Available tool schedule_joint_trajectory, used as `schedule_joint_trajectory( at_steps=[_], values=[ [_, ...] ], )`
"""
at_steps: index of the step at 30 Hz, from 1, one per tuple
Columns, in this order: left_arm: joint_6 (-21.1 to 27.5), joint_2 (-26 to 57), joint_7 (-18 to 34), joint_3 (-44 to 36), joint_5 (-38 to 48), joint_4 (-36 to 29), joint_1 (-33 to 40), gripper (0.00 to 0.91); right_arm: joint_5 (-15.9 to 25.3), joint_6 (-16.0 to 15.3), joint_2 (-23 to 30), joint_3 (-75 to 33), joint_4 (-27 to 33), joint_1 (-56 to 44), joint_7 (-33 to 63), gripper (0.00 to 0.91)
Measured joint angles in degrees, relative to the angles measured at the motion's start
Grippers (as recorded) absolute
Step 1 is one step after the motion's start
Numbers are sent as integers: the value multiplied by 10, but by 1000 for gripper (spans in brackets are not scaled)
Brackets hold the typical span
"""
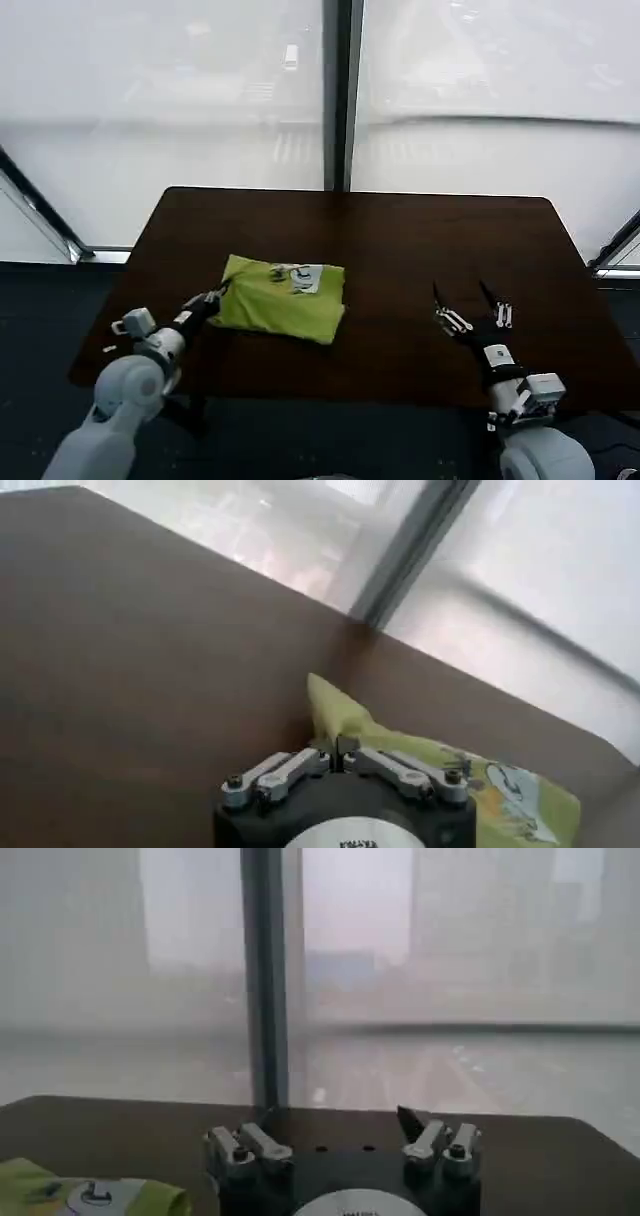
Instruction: Fold and organize the clothes.
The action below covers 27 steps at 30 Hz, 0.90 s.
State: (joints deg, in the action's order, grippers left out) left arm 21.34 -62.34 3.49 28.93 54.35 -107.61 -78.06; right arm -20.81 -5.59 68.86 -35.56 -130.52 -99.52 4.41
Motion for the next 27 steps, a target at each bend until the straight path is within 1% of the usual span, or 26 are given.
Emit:
schedule_joint_trajectory(
  at_steps=[10, 11, 16, 21, 27],
  values=[
    [-3, 4, 0, 47, 0, -12, -35, 0, 0, 1, 1, 12, 11, 9, -1, 878],
    [-4, 2, 0, 50, -3, -14, -37, 878, 0, 2, 1, 12, 11, 9, -1, 878],
    [-23, -9, 4, 59, -41, -32, -49, 878, 0, 5, 0, 9, 9, 4, -3, 878],
    [-57, -25, 21, 63, -83, -50, -62, 878, 0, 7, 0, 10, 9, 3, -4, 878],
    [-95, -40, 24, 57, -111, -48, -73, 878, -1, 7, -1, 11, 6, 4, -4, 878]
  ],
)
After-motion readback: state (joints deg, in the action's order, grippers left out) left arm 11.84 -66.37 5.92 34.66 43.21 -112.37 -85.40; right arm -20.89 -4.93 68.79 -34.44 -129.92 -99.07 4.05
